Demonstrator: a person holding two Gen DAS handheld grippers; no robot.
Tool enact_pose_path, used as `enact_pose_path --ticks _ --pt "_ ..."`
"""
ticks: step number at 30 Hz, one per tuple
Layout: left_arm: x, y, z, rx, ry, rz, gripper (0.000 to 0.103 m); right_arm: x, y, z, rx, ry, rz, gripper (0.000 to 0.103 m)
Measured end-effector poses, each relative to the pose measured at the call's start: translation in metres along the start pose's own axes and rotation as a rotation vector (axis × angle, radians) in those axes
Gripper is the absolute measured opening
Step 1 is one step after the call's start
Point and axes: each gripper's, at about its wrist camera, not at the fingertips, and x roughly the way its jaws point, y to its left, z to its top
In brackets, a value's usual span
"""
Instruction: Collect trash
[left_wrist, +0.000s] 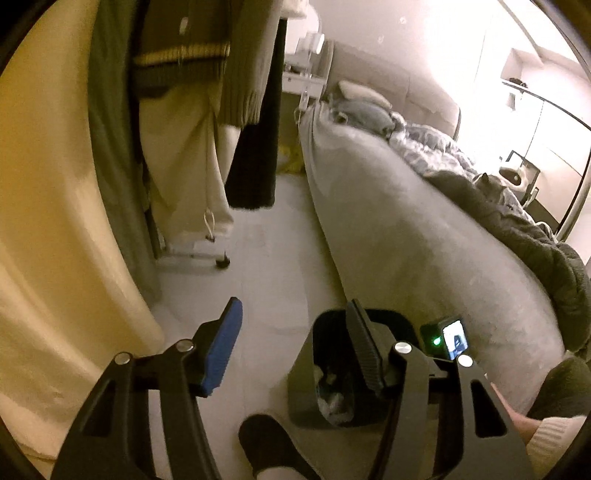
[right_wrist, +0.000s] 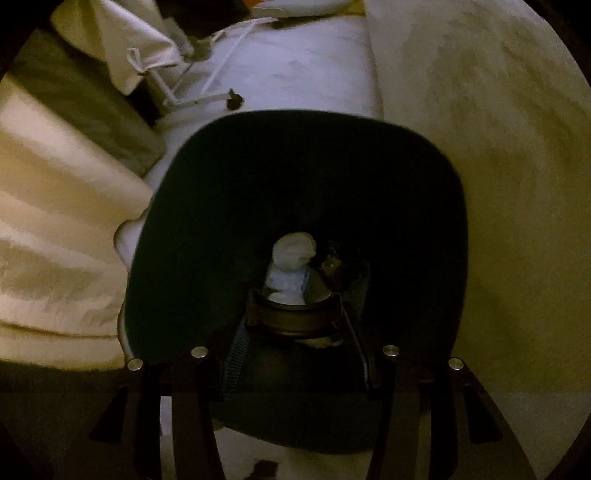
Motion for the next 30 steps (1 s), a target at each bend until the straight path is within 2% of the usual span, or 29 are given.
enact_pose_path --ticks 3,5,6,7,8,10,13,20,24,30 --pt "-0.011 -0.004 0.002 0.015 -0.039 -0.015 0.058 0.001 0.001 0.003 0.006 -0.010 -0.034 0.051" --pt "-0.021 -0.009 0.005 0.019 -0.076 -0.038 0.058 0.002 0.000 0.008 0.012 -0.020 -0.048 0.059" --pt "-0.028 -0.009 0.006 0.020 -0.088 -0.046 0.058 0.001 0.000 0.010 0.019 -0.024 -0.052 0.069" --pt "-0.033 -0.011 0.007 0.019 -0.105 -0.056 0.058 0.000 0.001 0.013 0.021 -0.029 -0.050 0.074" --pt "-0.037 -0.012 0.007 0.017 -0.117 -0.061 0.059 -0.002 0.000 0.013 0.019 -0.033 -0.048 0.075" --pt "-0.042 -0.011 0.008 0.000 -0.131 -0.074 0.063 -0.006 0.001 0.016 0.014 -0.033 -0.047 0.088" --pt "-0.047 -0.009 0.010 -0.035 -0.145 -0.084 0.064 -0.014 0.006 0.015 -0.007 -0.032 -0.038 0.094" --pt "-0.069 -0.025 0.015 -0.028 -0.175 -0.066 0.073 -0.063 0.008 0.005 0.004 -0.142 0.043 0.098" --pt "-0.082 -0.040 0.017 -0.006 -0.204 -0.055 0.092 -0.108 0.007 -0.003 -0.020 -0.207 0.069 0.099" --pt "-0.098 -0.080 0.013 0.066 -0.218 -0.063 0.098 -0.196 -0.005 -0.022 -0.088 -0.371 0.003 0.100"
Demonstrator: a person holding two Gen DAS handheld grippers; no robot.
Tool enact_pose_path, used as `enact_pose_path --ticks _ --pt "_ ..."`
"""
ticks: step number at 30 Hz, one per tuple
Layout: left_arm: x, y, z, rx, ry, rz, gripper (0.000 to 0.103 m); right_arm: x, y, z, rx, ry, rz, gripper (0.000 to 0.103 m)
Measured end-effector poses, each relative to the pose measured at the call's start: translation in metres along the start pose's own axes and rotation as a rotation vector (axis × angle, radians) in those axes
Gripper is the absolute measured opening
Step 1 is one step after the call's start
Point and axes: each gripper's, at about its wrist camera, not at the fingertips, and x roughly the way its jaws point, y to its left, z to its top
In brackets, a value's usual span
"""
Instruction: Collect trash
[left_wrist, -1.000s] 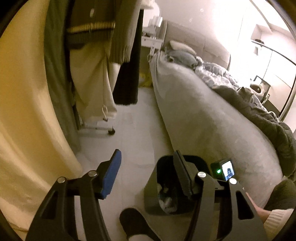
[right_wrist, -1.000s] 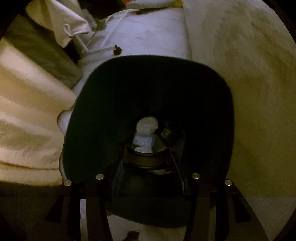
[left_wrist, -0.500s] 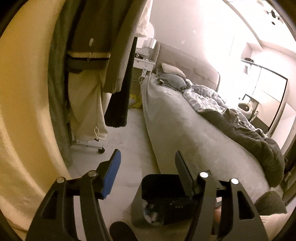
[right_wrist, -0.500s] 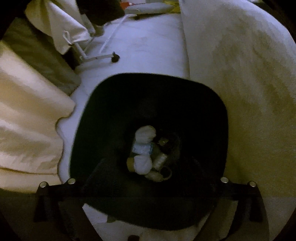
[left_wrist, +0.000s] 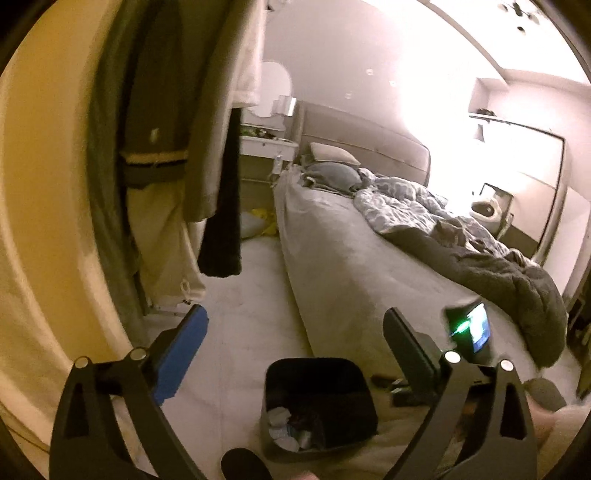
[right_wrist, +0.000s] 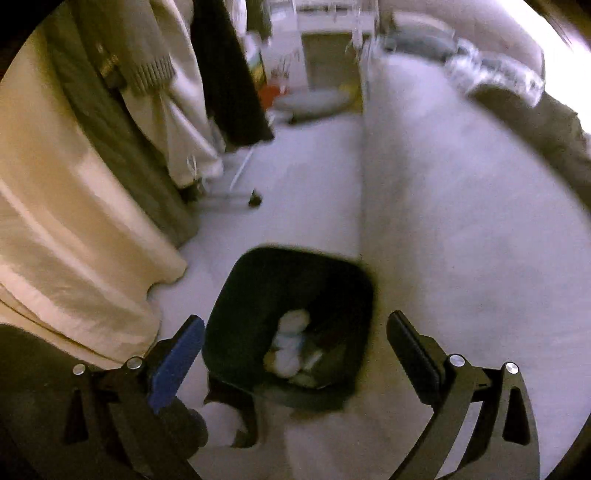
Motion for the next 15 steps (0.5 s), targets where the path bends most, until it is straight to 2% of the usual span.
enact_pose_path --ticks 4,8,10,15 --pt "-0.006 -0.028 0.001 0.070 -0.001 -0.057 0.099 -0.072 -0.019 0.000 -0.048 -0.140 -0.066 0.100" --pt "-0.013 -0.056 -0.005 0.092 -0.031 -0.037 0.100 -0.143 -0.044 -0.013 -0.023 -0.272 -0.118 0.100" --pt "-0.015 -0.068 -0.009 0.109 -0.032 -0.031 0.100 -0.177 -0.053 -0.025 -0.032 -0.322 -0.172 0.100" --pt "-0.019 -0.090 -0.015 0.193 -0.018 0.002 0.100 -0.236 -0.075 -0.057 -0.038 -0.390 -0.287 0.100"
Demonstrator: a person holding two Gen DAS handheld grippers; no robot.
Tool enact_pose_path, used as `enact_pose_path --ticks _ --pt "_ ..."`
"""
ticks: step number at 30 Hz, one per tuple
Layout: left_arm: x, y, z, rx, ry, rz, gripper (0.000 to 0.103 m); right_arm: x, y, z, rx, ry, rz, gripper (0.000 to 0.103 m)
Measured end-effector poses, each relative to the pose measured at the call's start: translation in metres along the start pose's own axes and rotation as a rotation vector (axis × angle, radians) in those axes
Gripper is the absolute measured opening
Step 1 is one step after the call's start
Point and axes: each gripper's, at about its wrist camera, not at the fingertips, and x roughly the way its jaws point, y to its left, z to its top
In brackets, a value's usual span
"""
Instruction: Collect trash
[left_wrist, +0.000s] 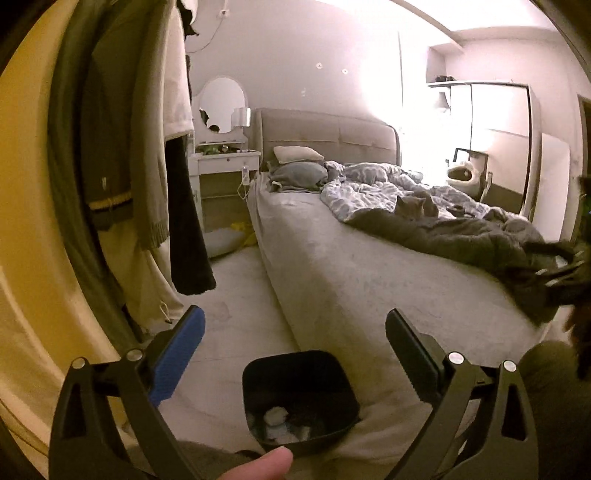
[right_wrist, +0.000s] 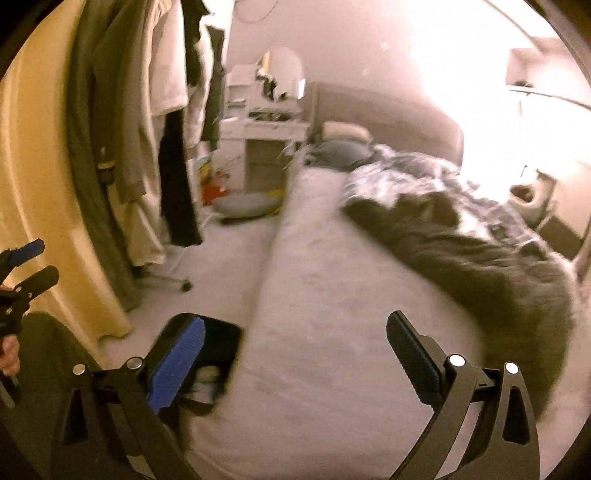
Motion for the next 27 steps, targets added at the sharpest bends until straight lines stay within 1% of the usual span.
enact_pose_path --ticks 3,5,6,9,11,14,16,19,20,22,25,27 --pt "0.000 -0.007 0.001 -0.010 0.002 0.018 0.100 -0.033 -0.021 -0.011 -0.015 -0.052 -0.062 0.100" --pt "0.000 -0.014 -0.001 -0.005 0.009 0.019 0.100 -0.048 -0.029 -0.021 -0.004 -0.077 -0.074 0.100" --pt "-0.001 -0.016 -0.002 0.000 0.010 0.024 0.100 -0.056 -0.035 -0.028 0.008 -0.090 -0.095 0.100" --pt "-0.001 -0.026 -0.006 0.030 0.025 0.029 0.100 -0.070 -0.043 -0.039 0.023 -0.113 -0.123 0.100" --pt "-0.001 -0.032 -0.009 0.053 0.025 0.033 0.100 -0.077 -0.053 -0.047 0.038 -0.109 -0.140 0.100" --pt "0.000 -0.042 -0.011 0.078 0.028 0.016 0.100 -0.083 -0.070 -0.064 0.100 -0.102 -0.151 0.100" --pt "0.002 -0.046 -0.014 0.092 0.035 0.008 0.100 -0.089 -0.079 -0.076 0.133 -0.094 -0.182 0.100" --pt "0.007 -0.051 -0.020 0.103 0.058 0.004 0.100 -0.094 -0.089 -0.098 0.138 -0.078 -0.243 0.100" --pt "0.008 -0.050 -0.021 0.095 0.063 -0.001 0.100 -0.091 -0.094 -0.104 0.147 -0.060 -0.245 0.100" --pt "0.009 -0.048 -0.021 0.074 0.066 -0.003 0.100 -0.083 -0.108 -0.116 0.213 -0.020 -0.217 0.100" --pt "0.010 -0.046 -0.022 0.039 0.070 -0.006 0.100 -0.093 -0.125 -0.122 0.288 -0.051 -0.202 0.100" --pt "0.012 -0.046 -0.022 0.032 0.081 -0.007 0.100 -0.094 -0.127 -0.124 0.304 -0.058 -0.191 0.100"
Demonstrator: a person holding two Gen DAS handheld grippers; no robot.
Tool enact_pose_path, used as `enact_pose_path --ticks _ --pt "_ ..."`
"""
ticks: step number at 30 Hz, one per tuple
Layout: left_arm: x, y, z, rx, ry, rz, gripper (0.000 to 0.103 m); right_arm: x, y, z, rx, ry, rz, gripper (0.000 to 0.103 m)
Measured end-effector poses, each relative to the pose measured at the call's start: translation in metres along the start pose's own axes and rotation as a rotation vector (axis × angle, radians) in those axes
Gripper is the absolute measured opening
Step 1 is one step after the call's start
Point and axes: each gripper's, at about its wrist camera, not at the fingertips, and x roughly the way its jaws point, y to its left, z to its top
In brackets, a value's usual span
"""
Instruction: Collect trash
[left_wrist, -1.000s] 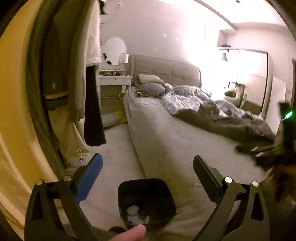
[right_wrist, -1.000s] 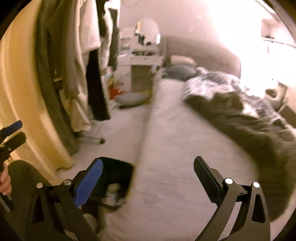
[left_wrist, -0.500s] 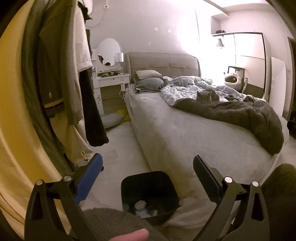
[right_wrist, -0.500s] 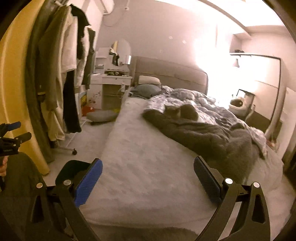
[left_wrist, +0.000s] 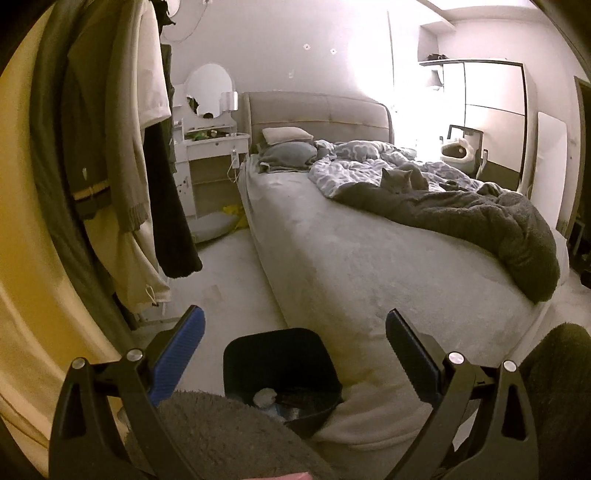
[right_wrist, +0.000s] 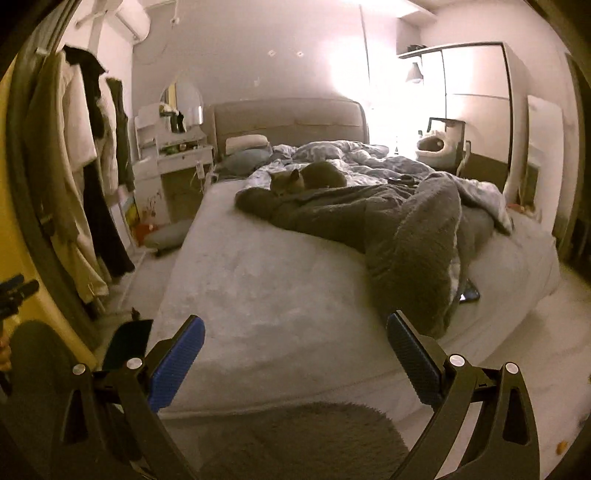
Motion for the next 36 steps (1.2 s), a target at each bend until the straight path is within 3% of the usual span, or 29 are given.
enact_pose_path --ticks 10,36 --pt "0.002 -0.007 -0.001 0.003 0.019 0.027 0.100 0.007 0.024 0.000 -0.124 0.034 0.103 0.100" --pt "-0.001 -0.007 0.001 0.014 0.006 0.024 0.100 0.005 0.026 0.001 -0.117 0.028 0.106 0.100"
